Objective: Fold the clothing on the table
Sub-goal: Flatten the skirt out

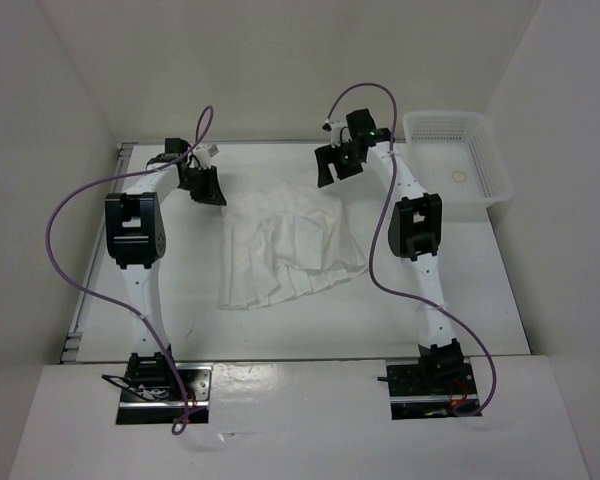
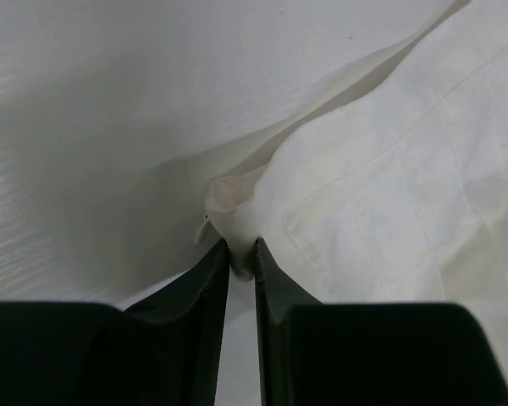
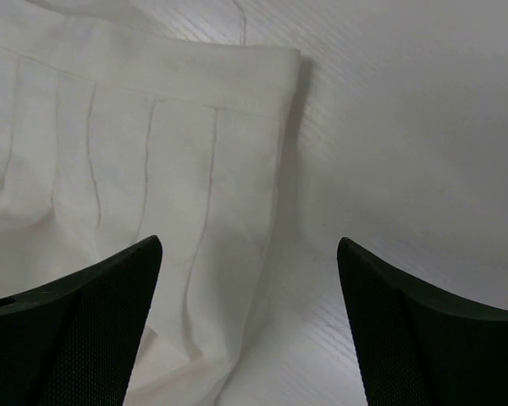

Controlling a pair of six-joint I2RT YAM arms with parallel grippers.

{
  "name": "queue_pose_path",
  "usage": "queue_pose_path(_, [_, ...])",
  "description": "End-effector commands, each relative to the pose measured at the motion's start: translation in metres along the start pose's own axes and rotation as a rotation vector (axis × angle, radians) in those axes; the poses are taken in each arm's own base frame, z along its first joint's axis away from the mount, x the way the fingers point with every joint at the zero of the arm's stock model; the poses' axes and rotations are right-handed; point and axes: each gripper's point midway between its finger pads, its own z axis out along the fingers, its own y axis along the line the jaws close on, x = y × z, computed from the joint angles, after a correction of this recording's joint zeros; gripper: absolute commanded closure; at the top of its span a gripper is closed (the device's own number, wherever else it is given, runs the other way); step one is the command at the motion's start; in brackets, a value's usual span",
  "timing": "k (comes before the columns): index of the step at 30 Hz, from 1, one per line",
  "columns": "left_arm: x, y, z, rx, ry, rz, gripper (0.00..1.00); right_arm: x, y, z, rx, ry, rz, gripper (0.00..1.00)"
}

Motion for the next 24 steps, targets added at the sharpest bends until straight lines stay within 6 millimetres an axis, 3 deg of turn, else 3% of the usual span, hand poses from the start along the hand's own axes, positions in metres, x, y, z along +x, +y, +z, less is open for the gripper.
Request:
queue_pose_path(1, [0.007, -0.025, 0.003, 0.044, 0.03, 0.081, 0.75, -0.022, 0.016, -0.005, -0.041, -0.052, -0.029, 0.12])
queue_pose_path(7, [0.018, -0.047, 0.015, 0.042, 0.075, 0.174, 0.75, -0.022, 0.011, 0.006, -0.04, -0.059, -0.032, 0.15])
queue_pose_path(9, [0.018, -0.047, 0.015, 0.042, 0.075, 0.184, 0.75, -0.014, 0.007, 0.019, -0.043, -0.041, -0.024, 0.17])
queue_pose_path(13, [0.018, -0.048, 0.013, 0.018, 0.083, 0.201, 0.75, -0.01, -0.011, 0.019, -0.02, -0.037, -0.011, 0.2])
queue_pose_path(18, [0.024, -0.045, 0.009, -0.005, 0.095, 0.206, 0.75, 0.0, -0.05, 0.001, 0.02, -0.036, 0.053, 0.21])
queue_pose_path(19, [0.028, -0.043, 0.01, -0.015, 0.103, 0.203, 0.75, -0.01, -0.052, -0.012, 0.031, -0.062, 0.039, 0.21])
queue_pose_path(20, [0.028, -0.043, 0.01, -0.015, 0.103, 0.203, 0.75, -0.01, -0.07, -0.03, 0.076, -0.072, 0.05, 0.21])
queue_pose_path(24, [0.028, -0.043, 0.01, -0.015, 0.103, 0.203, 0.75, -0.008, -0.077, -0.03, 0.091, -0.072, 0.057, 0.21])
